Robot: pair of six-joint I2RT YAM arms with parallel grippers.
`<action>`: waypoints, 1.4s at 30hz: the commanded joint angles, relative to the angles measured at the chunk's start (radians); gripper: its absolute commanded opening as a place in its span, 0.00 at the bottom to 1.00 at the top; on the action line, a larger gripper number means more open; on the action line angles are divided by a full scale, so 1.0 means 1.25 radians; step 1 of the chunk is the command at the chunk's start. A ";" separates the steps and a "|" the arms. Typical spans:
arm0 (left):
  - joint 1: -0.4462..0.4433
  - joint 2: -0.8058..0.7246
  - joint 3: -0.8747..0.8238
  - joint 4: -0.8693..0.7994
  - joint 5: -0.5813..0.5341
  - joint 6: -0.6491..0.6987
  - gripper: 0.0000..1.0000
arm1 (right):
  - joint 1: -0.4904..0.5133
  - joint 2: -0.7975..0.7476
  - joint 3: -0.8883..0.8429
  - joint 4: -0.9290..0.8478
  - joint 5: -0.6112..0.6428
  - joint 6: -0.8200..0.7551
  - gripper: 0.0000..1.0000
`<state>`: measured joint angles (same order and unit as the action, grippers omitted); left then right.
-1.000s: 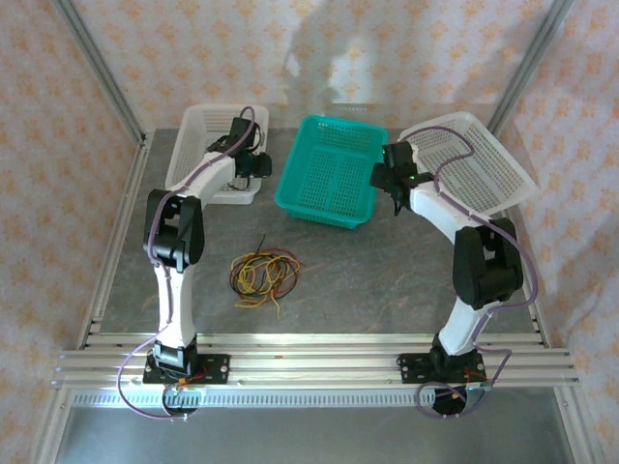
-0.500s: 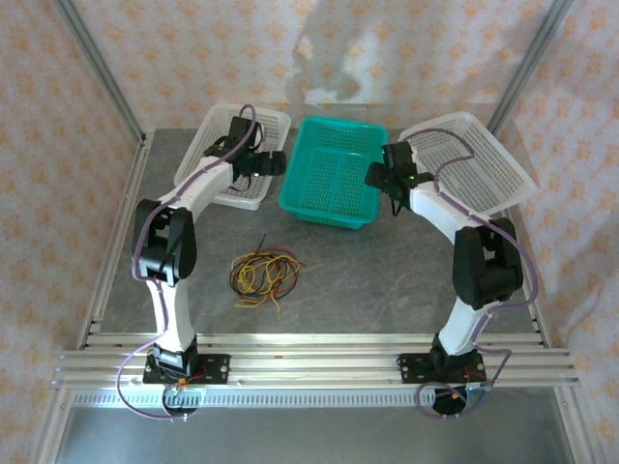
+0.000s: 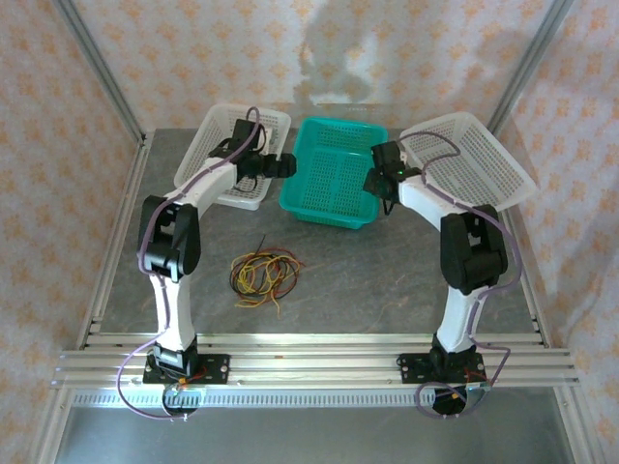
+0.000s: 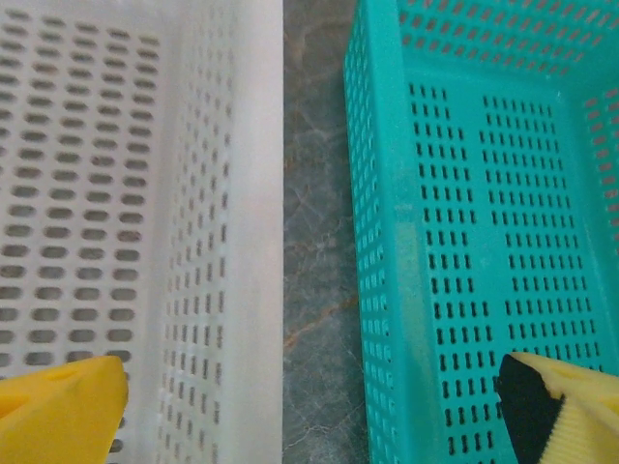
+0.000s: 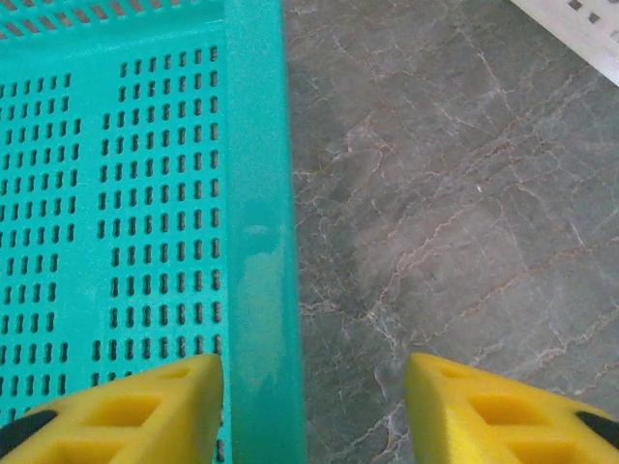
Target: Untangle the cables
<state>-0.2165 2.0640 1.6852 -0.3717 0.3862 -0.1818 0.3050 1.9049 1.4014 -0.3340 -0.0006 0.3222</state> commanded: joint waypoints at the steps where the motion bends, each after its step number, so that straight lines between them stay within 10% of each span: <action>1: -0.009 0.014 0.024 -0.006 0.039 0.007 1.00 | 0.000 0.010 0.040 -0.024 0.014 -0.030 0.48; 24: -0.034 0.078 0.093 -0.001 0.108 -0.023 0.96 | -0.004 0.175 0.251 -0.052 -0.031 -0.113 0.26; 37: -0.039 0.077 0.111 0.007 0.099 -0.051 0.94 | -0.018 0.292 0.444 -0.100 -0.046 -0.144 0.28; 42: -0.039 0.004 0.055 0.034 -0.037 -0.070 0.99 | -0.022 0.265 0.477 -0.119 -0.022 -0.169 0.52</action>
<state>-0.2543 2.1471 1.7828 -0.3653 0.4461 -0.2401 0.2741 2.2715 1.9568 -0.4561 -0.0429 0.1364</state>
